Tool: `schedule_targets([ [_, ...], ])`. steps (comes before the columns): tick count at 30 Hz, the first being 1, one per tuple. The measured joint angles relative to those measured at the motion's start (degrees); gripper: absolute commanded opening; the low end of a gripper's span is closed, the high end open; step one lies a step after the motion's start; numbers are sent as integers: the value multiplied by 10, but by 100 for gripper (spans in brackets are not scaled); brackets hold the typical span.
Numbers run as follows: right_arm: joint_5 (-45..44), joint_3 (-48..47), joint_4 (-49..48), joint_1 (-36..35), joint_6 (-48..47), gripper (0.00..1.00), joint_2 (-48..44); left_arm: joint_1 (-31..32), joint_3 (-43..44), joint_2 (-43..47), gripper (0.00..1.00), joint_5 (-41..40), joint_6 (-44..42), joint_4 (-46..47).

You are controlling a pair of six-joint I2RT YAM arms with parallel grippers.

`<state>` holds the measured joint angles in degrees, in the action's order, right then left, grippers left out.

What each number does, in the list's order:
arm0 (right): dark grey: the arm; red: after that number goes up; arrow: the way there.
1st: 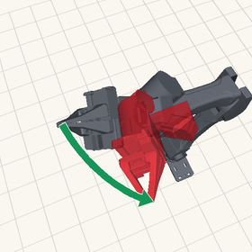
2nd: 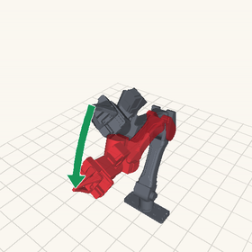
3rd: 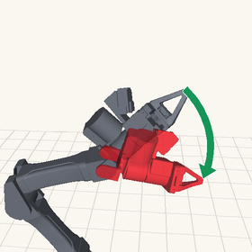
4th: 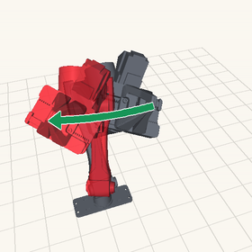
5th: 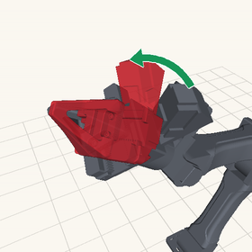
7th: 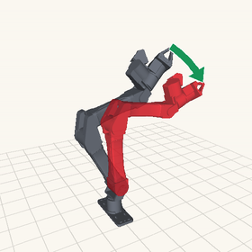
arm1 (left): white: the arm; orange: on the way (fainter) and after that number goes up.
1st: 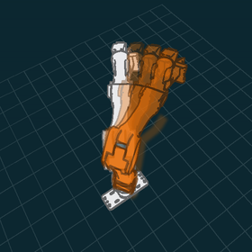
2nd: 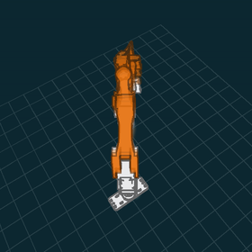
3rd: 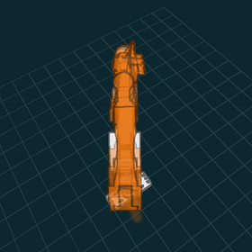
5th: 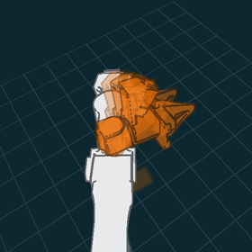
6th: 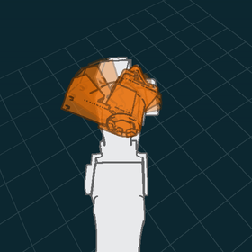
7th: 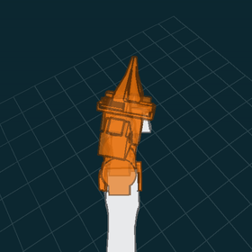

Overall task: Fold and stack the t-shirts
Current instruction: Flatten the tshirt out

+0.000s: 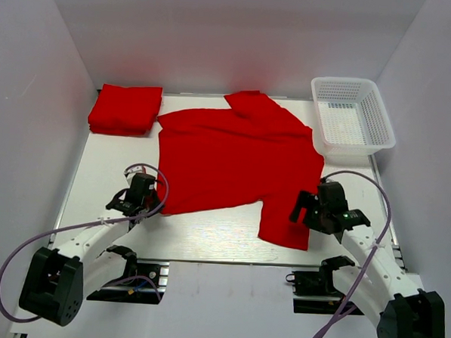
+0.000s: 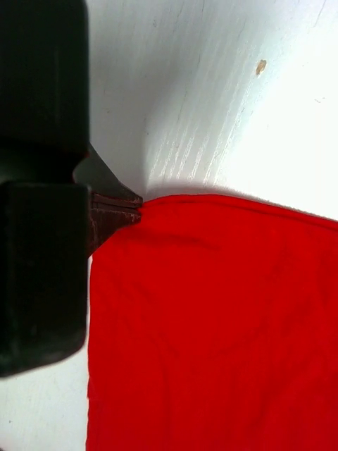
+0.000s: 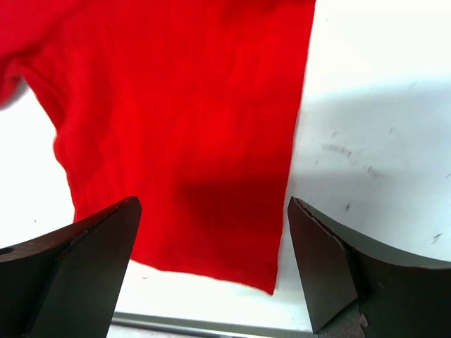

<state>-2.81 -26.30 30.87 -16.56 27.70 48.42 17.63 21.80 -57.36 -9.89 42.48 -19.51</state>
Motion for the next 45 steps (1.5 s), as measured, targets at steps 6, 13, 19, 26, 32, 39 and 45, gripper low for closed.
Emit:
schedule_targets([
  [6,37,26,18,-4,54,90,0,0,0,21,0,0,-2,-18],
  [13,54,40,50,-9,100,85,-28,0,4,10,0,3,-11,-27],
  [19,78,44,11,-23,112,45,8,0,13,-3,0,8,-16,-31],
  [26,81,43,-24,-41,125,0,64,0,24,4,0,9,-19,-38],
  [32,42,25,42,-50,142,0,-12,0,24,8,0,18,-22,-56],
  [39,11,-66,194,-54,196,0,-157,0,24,67,0,44,-8,-125],
  [45,-2,-163,319,-56,217,0,-173,0,24,104,0,66,18,-189],
])
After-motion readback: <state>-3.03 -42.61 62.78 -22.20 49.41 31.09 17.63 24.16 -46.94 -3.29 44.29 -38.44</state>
